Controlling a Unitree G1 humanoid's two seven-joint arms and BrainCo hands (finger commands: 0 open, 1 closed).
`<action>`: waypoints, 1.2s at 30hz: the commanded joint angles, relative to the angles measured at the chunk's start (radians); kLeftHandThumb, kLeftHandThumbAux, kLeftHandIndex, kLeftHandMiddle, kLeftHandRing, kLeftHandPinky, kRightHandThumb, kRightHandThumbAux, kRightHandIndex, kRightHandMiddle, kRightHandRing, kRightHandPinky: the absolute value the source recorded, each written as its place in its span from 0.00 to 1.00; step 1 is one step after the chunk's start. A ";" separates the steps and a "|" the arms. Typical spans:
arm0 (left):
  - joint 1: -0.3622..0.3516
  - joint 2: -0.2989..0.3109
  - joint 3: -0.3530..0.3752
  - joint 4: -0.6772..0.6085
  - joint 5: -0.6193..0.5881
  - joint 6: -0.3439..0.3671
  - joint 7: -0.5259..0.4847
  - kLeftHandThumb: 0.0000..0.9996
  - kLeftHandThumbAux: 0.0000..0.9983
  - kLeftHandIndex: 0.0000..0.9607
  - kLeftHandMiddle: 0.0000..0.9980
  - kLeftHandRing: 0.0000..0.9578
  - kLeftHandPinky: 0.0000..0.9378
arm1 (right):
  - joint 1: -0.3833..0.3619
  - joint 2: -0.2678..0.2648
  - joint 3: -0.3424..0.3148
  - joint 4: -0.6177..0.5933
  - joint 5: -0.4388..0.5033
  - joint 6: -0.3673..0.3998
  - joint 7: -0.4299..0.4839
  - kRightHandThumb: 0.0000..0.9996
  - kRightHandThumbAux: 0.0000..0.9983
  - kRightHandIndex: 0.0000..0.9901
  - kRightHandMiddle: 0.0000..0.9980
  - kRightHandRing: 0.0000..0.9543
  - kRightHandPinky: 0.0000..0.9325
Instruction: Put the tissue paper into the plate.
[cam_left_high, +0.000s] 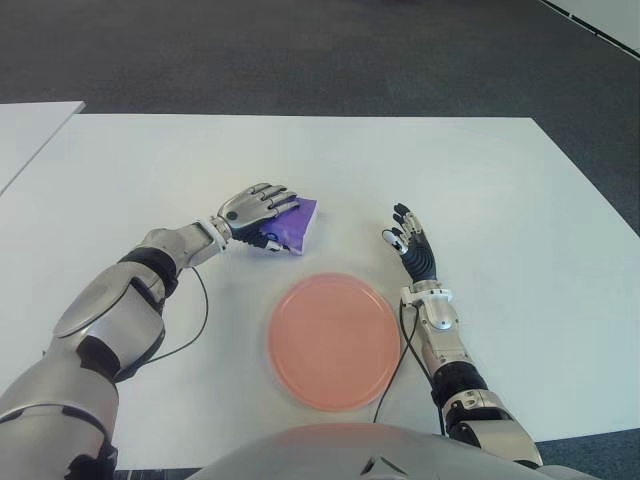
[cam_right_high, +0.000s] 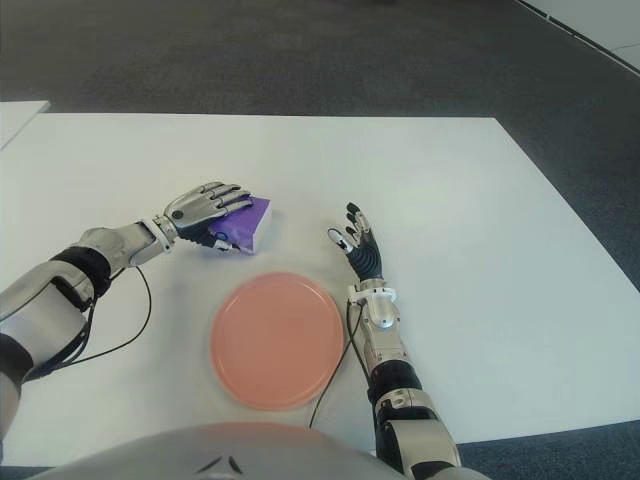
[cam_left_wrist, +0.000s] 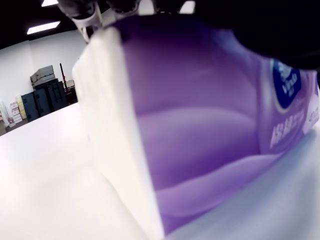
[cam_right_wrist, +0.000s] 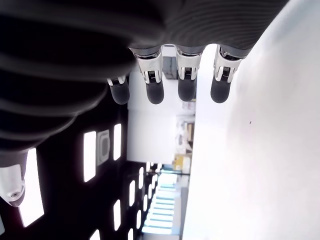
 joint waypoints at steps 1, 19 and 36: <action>0.026 -0.024 -0.045 0.033 0.033 0.015 -0.028 0.40 0.14 0.00 0.00 0.00 0.00 | 0.060 0.016 0.009 0.075 -0.009 0.029 -0.003 0.00 0.47 0.00 0.00 0.00 0.00; 0.050 -0.052 -0.062 0.055 -0.002 0.000 -0.049 0.44 0.15 0.00 0.00 0.00 0.00 | 0.063 0.019 0.010 0.078 -0.007 0.008 -0.007 0.00 0.47 0.00 0.00 0.00 0.00; 0.067 -0.037 -0.099 0.061 0.009 0.020 -0.039 0.44 0.14 0.00 0.00 0.00 0.00 | 0.075 0.016 0.014 0.059 -0.006 0.013 -0.007 0.00 0.48 0.00 0.00 0.00 0.00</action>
